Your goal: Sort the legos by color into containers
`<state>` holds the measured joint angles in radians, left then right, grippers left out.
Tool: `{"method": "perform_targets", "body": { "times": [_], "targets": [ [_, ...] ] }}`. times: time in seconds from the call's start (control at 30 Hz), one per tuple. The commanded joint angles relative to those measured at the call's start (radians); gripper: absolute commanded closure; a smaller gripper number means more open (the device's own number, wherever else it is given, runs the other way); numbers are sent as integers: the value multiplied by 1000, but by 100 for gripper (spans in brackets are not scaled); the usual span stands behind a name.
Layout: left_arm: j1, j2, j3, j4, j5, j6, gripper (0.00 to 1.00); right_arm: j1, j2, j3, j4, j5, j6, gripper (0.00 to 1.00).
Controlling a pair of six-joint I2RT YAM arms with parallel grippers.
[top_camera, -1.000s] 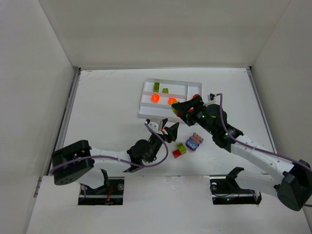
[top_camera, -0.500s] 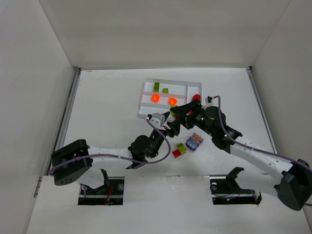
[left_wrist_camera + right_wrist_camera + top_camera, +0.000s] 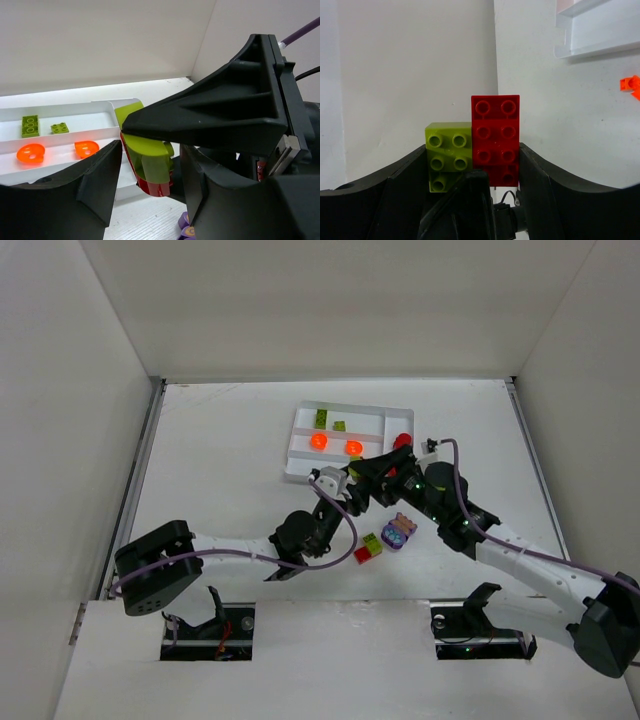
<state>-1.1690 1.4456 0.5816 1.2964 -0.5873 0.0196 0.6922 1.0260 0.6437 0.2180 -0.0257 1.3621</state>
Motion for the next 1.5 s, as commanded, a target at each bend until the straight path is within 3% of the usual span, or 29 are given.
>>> {"method": "perform_targets", "body": {
  "times": [0.0, 0.23, 0.4, 0.5, 0.63, 0.8, 1.07, 1.23, 1.47],
  "targets": [
    [12, -11, 49, 219, 6, 19, 57, 14, -21, 5, 73, -16, 14, 47],
    [12, -22, 41, 218, 12, 26, 75, 14, -35, -27, 81, -16, 25, 47],
    [9, -45, 20, 216, 3, 26, 80, 14, -37, -33, 83, -13, 25, 45],
    [4, -74, 8, 211, 9, 26, 81, 14, -41, -39, 84, -8, 25, 38],
    [9, -109, -9, 190, 14, 11, 81, 5, -63, -45, 80, -8, 14, 20],
    [21, -149, -37, 152, 20, -27, 81, -20, -84, -49, 67, -16, -14, 10],
    [25, -232, -109, 83, 29, -125, 80, -61, -98, -56, 66, -19, -50, 9],
    [24, -283, -170, 44, 53, -208, 80, -70, -49, -61, 81, -34, -57, 17],
    [29, -281, -209, 35, 60, -257, 80, -59, 9, -35, 129, -55, -81, 17]
  ]
}}
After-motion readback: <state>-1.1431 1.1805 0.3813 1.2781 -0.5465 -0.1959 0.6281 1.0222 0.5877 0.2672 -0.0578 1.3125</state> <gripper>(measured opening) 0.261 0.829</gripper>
